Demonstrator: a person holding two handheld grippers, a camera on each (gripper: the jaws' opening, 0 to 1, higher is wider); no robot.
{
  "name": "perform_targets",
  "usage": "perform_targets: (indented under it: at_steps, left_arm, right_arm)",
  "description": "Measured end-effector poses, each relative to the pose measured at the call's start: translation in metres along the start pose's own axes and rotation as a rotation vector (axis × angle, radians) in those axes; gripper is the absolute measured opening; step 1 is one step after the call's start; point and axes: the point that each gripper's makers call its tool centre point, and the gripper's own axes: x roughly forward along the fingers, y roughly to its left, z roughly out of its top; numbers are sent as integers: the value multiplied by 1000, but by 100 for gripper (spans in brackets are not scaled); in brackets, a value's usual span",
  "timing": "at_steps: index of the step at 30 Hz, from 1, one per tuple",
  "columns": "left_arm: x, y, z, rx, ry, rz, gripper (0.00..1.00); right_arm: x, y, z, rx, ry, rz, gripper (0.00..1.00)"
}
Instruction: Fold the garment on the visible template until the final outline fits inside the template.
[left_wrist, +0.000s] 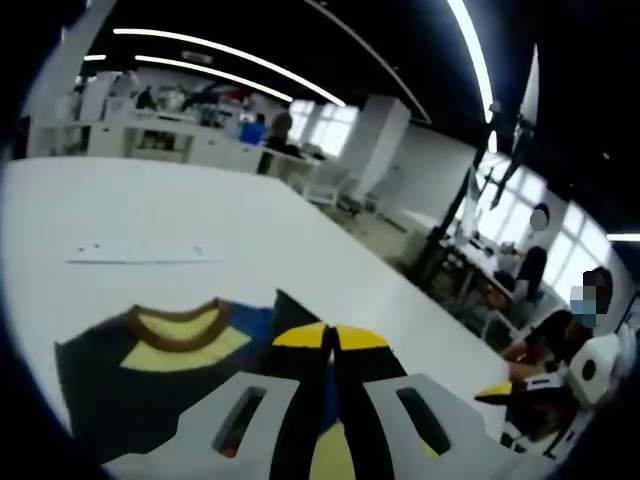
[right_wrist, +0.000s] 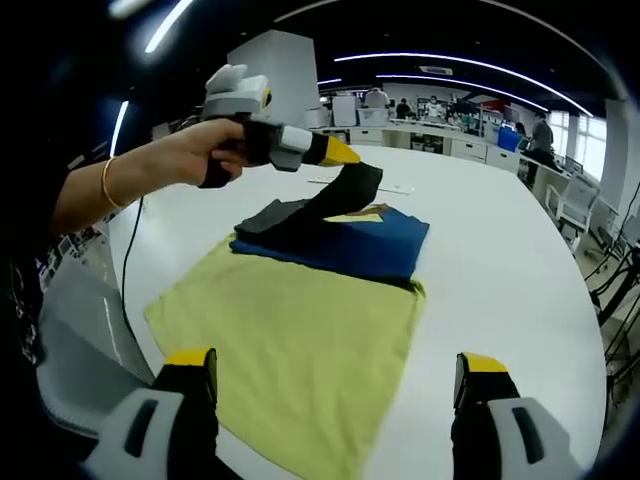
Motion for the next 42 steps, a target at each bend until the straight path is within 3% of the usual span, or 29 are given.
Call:
perform_targets:
  at_steps: [8,20,26,30,35,42]
  left_arm:
    - [7,-14,-18,1,32,-50,0]
    - [22,-12,-49,-21,95,-50,0]
    - [26,-11,-61,-87,93,-45,0]
    - [28,-16,-71,-20,120,-62,0]
    - [28,-24,-81,0,146,-98,0]
    - [29,-28,-91,39,175,-115,14]
  right_arm:
    - [2,0,-1,1,4,4,99]
    - [1,-3,-2,1,11,5,99]
    - [0,-5,-3,7,15,-4,99]
    - [0,-5,-3,7,15,-5,99]
    - [-1,-5,-2,14,10,-11,99]
    - [-5,-7,-1,20,3,-21,99]
